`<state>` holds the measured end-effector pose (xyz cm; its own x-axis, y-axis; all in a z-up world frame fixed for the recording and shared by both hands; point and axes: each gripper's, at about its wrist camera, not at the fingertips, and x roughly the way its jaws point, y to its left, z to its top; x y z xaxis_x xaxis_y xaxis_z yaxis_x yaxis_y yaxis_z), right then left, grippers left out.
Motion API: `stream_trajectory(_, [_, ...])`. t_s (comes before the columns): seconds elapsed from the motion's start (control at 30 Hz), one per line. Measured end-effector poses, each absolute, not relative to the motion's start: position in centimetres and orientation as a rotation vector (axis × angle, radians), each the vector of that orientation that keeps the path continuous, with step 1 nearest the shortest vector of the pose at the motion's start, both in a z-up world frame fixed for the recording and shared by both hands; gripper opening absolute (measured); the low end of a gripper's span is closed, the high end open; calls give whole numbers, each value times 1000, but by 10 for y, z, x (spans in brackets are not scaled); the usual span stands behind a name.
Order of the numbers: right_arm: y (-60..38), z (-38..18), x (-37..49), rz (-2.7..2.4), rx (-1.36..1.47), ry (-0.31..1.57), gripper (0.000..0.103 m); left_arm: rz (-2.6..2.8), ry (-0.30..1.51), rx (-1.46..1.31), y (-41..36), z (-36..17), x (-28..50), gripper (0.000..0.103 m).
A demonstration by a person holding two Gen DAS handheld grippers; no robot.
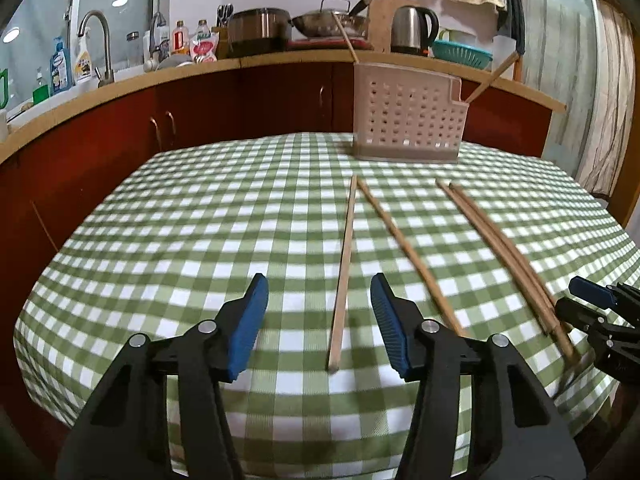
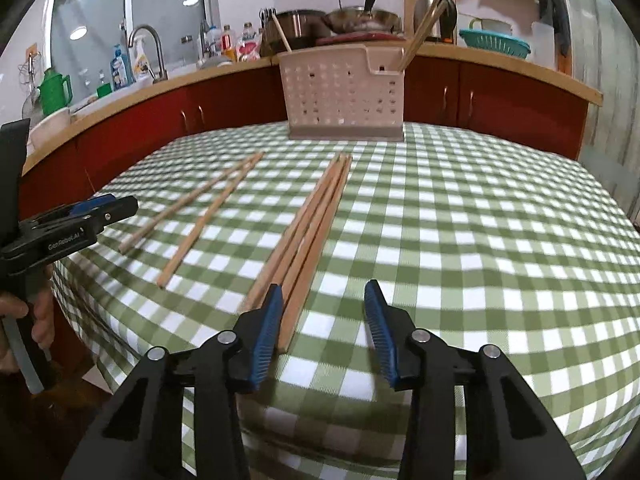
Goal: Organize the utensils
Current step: 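Lower the right tool onto a chopstick and close while the left tool closes on another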
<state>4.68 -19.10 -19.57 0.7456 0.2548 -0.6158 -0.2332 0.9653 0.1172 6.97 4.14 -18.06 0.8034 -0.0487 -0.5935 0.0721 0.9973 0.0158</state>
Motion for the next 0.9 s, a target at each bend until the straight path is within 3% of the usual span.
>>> stream_trajectory(0.47, [-209, -199, 46, 206, 29, 683, 26, -64, 683, 3, 44, -191, 73, 48])
stream_trajectory(0.53, [-209, -198, 45, 221, 30, 683, 15, -66, 699, -3, 44, -194, 76, 45])
stream_trajectory(0.63, [-207, -198, 46, 233, 28, 683, 8, -73, 721, -11, 44, -197, 77, 42])
stream_trajectory(0.8, [-212, -197, 47, 218, 46, 679, 7, -90, 739, -24, 43, -201, 78, 38])
stream_trajectory(0.9, [-215, -197, 48, 212, 57, 675, 7, -104, 738, -15, 41, -202, 77, 29])
